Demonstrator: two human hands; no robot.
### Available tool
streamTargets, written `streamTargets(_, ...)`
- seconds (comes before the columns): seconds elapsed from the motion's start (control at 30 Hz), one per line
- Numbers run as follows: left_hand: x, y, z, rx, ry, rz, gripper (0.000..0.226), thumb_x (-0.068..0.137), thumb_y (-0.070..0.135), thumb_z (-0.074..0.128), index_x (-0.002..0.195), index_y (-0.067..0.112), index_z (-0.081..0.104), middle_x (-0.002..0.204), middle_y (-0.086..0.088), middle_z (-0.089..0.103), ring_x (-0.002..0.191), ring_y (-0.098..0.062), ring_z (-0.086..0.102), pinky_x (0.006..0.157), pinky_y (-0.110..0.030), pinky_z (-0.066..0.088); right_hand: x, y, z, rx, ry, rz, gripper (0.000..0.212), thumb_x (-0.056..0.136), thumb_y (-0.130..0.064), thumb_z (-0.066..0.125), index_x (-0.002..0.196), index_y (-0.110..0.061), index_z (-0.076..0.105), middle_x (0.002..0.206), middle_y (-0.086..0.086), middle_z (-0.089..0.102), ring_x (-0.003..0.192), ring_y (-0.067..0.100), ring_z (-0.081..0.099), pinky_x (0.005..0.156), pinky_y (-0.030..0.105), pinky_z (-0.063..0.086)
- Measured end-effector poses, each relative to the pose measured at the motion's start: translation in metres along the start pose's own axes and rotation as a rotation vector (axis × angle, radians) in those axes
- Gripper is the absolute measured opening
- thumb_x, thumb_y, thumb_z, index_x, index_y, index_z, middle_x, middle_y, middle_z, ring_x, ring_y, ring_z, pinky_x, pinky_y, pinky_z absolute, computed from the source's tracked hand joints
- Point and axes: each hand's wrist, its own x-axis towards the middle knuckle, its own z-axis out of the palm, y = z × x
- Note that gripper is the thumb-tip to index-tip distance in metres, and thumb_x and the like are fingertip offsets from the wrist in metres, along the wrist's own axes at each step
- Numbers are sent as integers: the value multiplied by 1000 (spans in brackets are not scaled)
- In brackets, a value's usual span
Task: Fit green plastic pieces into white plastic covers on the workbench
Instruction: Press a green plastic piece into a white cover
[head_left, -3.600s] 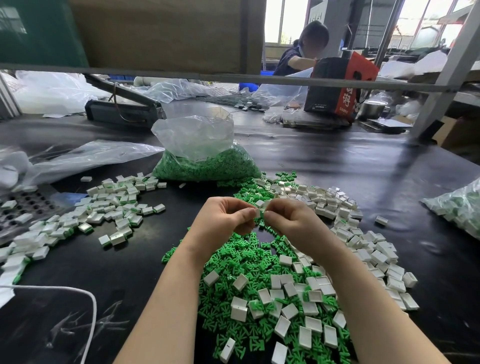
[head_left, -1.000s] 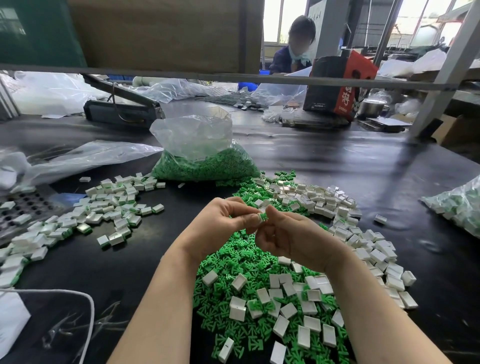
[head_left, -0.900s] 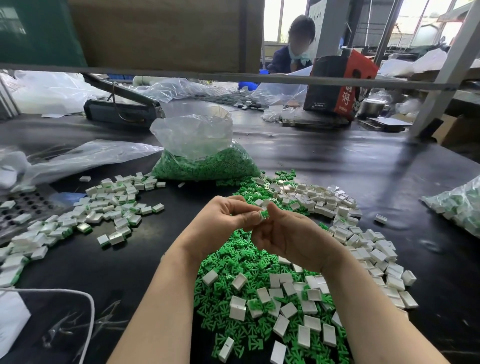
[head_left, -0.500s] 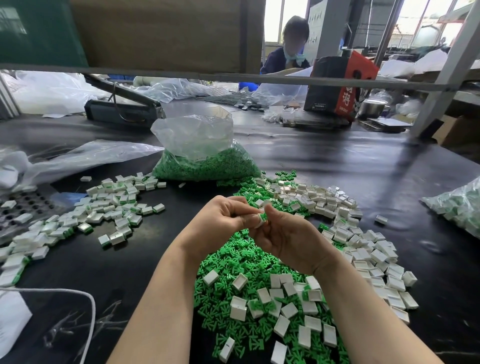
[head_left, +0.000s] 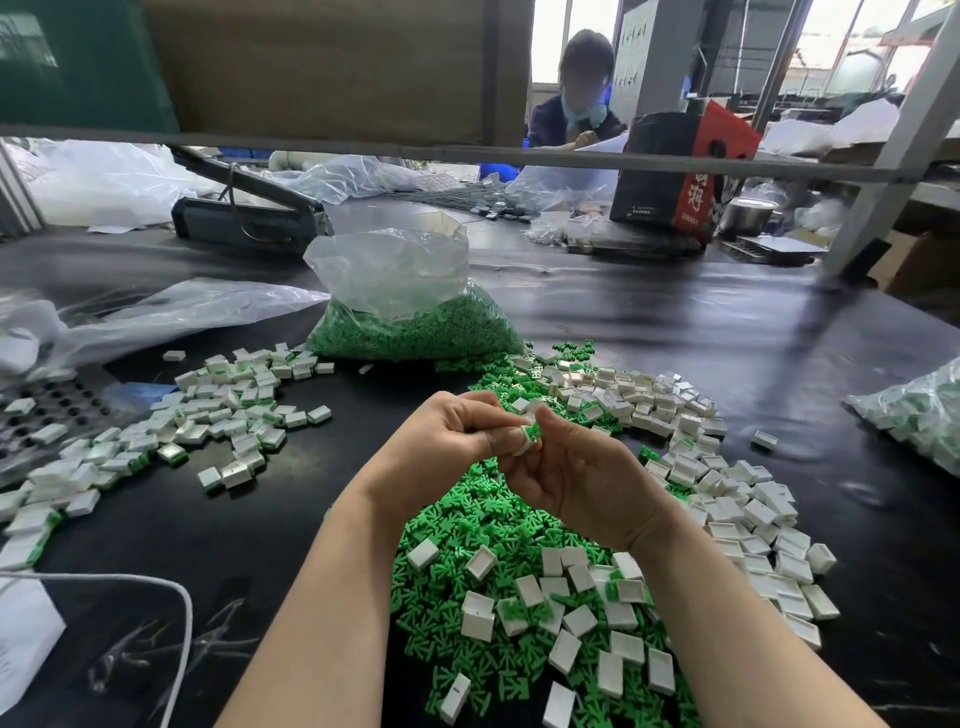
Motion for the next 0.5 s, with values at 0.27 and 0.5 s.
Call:
streamTargets(0.27, -1, 2, 0, -12, -3, 9, 15, 86, 4, 67, 90, 15, 77, 76, 11, 56, 85, -6, 52, 81, -20, 43, 3, 3, -1, -3, 13, -49, 36, 88, -39, 52, 89, -4, 57, 71, 4, 59, 56, 10, 47, 55, 17, 41)
streamTargets(0.5, -2, 4, 0, -3, -1, 26, 15, 86, 2, 67, 92, 12, 76, 79, -1, 50, 80, -6, 51, 76, -15, 42, 3, 4, -4, -7, -13, -50, 41, 86, -41, 53, 93, -1, 56, 72, 4, 59, 56, 9, 48, 55, 15, 41)
